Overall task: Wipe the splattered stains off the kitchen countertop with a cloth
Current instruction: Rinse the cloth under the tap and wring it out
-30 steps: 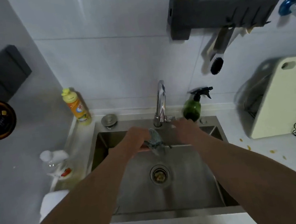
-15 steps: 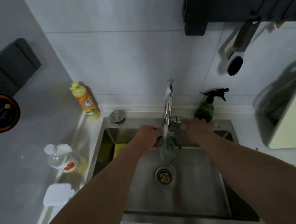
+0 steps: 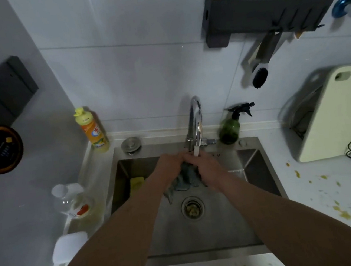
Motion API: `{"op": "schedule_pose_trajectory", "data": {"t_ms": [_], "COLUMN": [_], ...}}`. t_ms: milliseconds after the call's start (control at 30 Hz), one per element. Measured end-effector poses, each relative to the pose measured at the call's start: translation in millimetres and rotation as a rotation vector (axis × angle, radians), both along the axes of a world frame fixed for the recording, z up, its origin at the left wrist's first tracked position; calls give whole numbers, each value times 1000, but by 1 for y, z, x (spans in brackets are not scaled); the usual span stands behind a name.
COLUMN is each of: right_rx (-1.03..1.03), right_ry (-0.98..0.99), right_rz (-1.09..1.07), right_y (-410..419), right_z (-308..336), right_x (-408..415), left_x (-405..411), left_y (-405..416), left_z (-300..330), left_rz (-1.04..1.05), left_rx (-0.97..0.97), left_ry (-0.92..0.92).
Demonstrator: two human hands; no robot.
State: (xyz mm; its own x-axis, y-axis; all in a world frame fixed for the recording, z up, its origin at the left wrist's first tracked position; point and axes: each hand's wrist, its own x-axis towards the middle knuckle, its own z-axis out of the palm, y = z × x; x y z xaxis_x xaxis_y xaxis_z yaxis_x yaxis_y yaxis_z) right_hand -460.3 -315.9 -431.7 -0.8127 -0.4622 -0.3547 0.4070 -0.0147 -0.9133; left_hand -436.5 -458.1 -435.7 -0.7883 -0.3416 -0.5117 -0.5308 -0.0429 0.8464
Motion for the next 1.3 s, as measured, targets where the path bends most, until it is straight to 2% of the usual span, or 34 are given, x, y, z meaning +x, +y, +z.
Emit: {"op": "schedule_pose_trajectory", "data": {"t_ms": [67,200,367,500,633,700,767,833,900,1067,1300], "right_rx": [-29,406,507,677,643,707,668,647,735,851,699], "right_ry": [-102,12,79,254,270,261,190,170,209,247,160], "right_rz": [77,39,-43,-16,-104,-85,-36,49,117,33,-97], "right_y": [2,2,-6,-8,6,20,33,44,53,74,60], "right_z": [-1,-2,13,21,35,42,45,47,46,38,28], "right_x": [0,-8,-18,-26,-35,-39,-42,-41,-42,-46,-35], "left_x": [8,19,23,24,33,33,31,27,26,26,28], "left_y": [-12,-33,-38,-35,-42,-41,-38,-34,-35,-45,-51], "left_z": [0,-5,-3,3,-2,-6,-7,-9,-10,-19,-35], "left_rz": [-76,-280,-381,-384,-579,-504,-393,-327,-280,-195,-69], "left_rx": [14,21,-150,-60,-180,-94,-15,-28,-34,101,127], "left_ry": [-5,-17,7,-1,-84,-66,-25,31,47,36,-42]}}
